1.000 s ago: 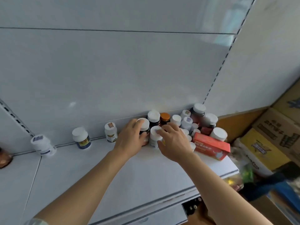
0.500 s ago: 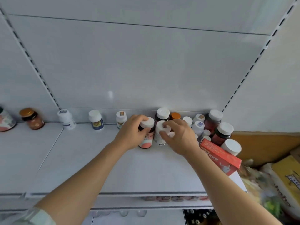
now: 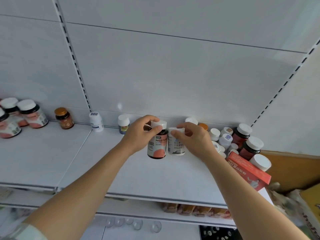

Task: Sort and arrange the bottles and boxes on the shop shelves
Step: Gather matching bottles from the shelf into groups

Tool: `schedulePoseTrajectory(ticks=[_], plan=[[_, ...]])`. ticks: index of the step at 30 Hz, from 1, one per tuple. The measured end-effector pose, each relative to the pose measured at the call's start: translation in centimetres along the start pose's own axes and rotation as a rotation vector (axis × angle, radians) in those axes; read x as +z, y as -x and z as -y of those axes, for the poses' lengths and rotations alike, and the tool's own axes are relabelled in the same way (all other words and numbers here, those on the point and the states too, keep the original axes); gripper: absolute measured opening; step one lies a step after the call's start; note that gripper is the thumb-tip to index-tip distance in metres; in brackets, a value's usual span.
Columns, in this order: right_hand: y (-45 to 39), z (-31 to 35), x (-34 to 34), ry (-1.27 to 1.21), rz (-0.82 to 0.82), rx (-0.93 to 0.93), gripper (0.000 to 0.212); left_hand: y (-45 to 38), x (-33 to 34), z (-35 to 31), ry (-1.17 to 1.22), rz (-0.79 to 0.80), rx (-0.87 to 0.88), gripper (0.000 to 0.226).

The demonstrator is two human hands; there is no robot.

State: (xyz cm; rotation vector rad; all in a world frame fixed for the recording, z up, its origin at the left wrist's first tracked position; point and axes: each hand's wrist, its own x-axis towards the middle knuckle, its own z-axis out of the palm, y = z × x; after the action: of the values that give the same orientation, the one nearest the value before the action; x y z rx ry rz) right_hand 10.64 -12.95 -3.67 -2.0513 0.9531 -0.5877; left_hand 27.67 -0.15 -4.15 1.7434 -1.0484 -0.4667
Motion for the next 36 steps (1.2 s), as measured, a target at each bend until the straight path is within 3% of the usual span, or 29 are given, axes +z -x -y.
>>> schedulePoseTrajectory(ticks=[6, 16, 36], plan=[[1.2, 3.8, 2.7, 0.028, 0.065, 0.008, 0.032, 1.8, -3.9, 1.4, 0.053, -0.007, -0.02, 0.019], [2.6, 7.3, 8.4, 0.049, 0.161, -0.031, 0.029, 4.9, -9.7, 4.7, 0.048, -0.073, -0.104, 0.03], [0.7, 16.3, 22.1, 0.055, 0.44, -0.301, 0.026, 11.7, -23.3, 9.3, -0.052, -0.398, -0.302, 0.028]])
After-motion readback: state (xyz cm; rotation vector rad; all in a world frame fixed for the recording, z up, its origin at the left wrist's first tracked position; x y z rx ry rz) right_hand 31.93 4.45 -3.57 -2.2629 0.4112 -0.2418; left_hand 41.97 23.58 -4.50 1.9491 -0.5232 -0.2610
